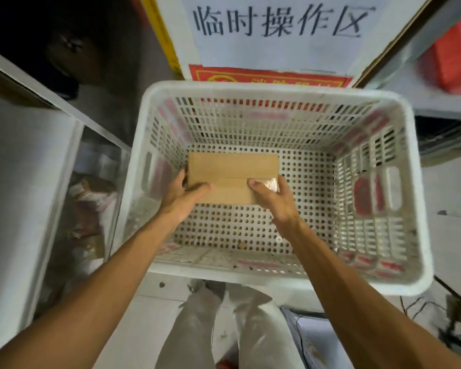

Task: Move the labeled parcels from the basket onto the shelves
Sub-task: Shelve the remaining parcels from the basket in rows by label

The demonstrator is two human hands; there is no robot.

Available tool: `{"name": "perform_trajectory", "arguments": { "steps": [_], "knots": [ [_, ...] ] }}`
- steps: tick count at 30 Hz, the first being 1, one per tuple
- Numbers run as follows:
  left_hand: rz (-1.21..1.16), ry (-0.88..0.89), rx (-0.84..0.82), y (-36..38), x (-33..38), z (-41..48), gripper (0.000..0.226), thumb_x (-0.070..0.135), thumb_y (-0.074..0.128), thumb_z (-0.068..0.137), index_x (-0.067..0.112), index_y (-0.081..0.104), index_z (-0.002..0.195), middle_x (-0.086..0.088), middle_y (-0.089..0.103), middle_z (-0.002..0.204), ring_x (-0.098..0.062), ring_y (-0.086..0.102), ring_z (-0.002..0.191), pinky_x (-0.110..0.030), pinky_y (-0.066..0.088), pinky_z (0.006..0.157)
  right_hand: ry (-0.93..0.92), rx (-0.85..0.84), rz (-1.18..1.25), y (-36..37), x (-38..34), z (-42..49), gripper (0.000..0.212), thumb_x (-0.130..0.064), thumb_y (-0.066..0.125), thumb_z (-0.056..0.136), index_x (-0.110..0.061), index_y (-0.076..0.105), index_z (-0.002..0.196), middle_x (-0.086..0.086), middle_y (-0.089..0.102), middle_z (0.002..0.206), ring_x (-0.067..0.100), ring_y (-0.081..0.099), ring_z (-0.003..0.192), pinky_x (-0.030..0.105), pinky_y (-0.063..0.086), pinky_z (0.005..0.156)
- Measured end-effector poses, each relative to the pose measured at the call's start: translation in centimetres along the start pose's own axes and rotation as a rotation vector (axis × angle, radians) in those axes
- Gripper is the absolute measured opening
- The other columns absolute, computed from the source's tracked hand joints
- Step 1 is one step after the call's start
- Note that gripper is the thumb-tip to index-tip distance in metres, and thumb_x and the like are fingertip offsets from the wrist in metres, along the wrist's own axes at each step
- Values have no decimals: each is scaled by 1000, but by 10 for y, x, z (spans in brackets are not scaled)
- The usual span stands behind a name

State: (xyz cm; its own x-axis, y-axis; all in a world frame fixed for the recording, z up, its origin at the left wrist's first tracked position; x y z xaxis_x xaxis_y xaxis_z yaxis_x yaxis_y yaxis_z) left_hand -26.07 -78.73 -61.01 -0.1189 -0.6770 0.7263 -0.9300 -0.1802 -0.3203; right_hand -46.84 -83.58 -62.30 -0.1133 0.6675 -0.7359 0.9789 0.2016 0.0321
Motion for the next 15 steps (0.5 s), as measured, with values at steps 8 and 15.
{"name": "perform_trajectory", "arguments": {
  "steps": [8, 15],
  "knots": [
    [-51, 245, 155, -72, 50, -76, 70, 25, 75, 80, 21, 42, 141, 1, 60, 125, -17, 57, 112, -24, 46, 86, -283, -72, -32, 42, -75, -85, 70, -29, 77, 73, -17, 41, 132, 7, 60, 118, 17, 62, 98, 13, 50, 59],
    [-97, 528, 305, -156, 92, -165, 72, 19, 78, 78, 20, 42, 141, 1, 59, 129, -15, 55, 118, -33, 47, 99, -491, -117, 25, 98, -141, -170, 53, -62, 56, 75, -29, 49, 116, -6, 57, 112, 20, 57, 107, 53, 51, 91]
  ]
}}
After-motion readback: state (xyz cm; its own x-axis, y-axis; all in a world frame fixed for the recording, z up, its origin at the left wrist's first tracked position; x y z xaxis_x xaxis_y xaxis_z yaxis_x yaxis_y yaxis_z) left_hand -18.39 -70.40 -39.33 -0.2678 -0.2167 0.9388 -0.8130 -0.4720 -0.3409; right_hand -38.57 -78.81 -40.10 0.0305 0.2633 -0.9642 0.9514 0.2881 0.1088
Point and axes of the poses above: each hand's wrist, its own z-axis towards the middle knuckle, its own y-axis out of the palm, x = y × z, the point moved 1 cm from there along z, towards the middle knuckle
